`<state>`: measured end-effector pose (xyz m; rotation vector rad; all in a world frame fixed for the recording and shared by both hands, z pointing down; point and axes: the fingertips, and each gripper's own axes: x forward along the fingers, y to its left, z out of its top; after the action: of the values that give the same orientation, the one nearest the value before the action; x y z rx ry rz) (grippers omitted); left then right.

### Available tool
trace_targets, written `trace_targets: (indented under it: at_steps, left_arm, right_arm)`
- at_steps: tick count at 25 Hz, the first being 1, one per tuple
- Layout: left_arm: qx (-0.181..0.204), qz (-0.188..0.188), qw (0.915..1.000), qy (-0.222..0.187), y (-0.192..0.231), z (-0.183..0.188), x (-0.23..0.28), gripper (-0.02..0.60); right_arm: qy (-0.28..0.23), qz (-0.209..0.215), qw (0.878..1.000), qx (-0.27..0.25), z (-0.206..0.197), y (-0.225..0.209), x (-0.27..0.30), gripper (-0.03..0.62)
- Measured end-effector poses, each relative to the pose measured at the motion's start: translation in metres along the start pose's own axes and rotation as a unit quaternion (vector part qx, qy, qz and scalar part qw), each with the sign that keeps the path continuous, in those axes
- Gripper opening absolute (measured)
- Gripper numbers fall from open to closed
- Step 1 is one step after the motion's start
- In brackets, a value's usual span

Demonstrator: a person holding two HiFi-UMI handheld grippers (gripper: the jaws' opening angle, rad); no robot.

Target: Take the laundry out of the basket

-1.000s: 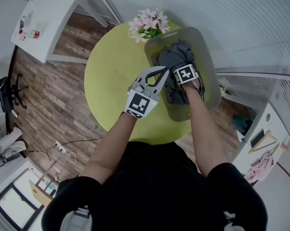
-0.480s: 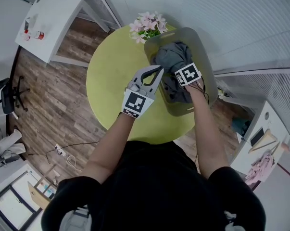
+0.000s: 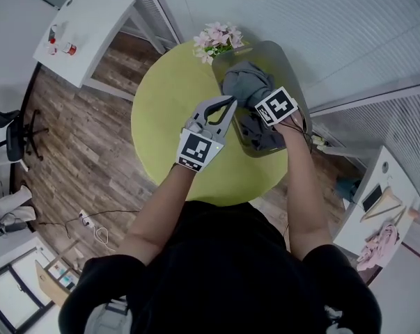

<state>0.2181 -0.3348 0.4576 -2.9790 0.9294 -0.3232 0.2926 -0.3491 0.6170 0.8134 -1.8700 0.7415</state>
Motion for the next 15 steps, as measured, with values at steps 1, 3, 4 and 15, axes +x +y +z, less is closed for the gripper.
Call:
trace_targets:
  at_steps: [1,3,4,15]
  left_arm:
    - [0.002,0.002,1.0000,-0.002,-0.003,0.004,-0.004,0.008]
    - [0.004,0.007,0.9999,-0.007,-0.008,0.011,-0.012,0.008]
    - [0.004,0.010,0.9999,-0.009,-0.011,0.013,-0.016,0.008]
    - [0.010,0.064,0.9977,-0.020,-0.026,0.033,-0.067,0.008]
  right_arm:
    - [-0.004,-0.001,1.000,-0.003,0.002,0.004,-0.007,0.319]
    - [-0.012,-0.004,1.000,-0.009,0.004,0.012,-0.021,0.319]
    - [-0.016,-0.006,1.000,-0.012,0.005,0.015,-0.027,0.319]
    - [-0.049,-0.022,0.997,-0.064,0.014,0.059,-0.081,0.319]
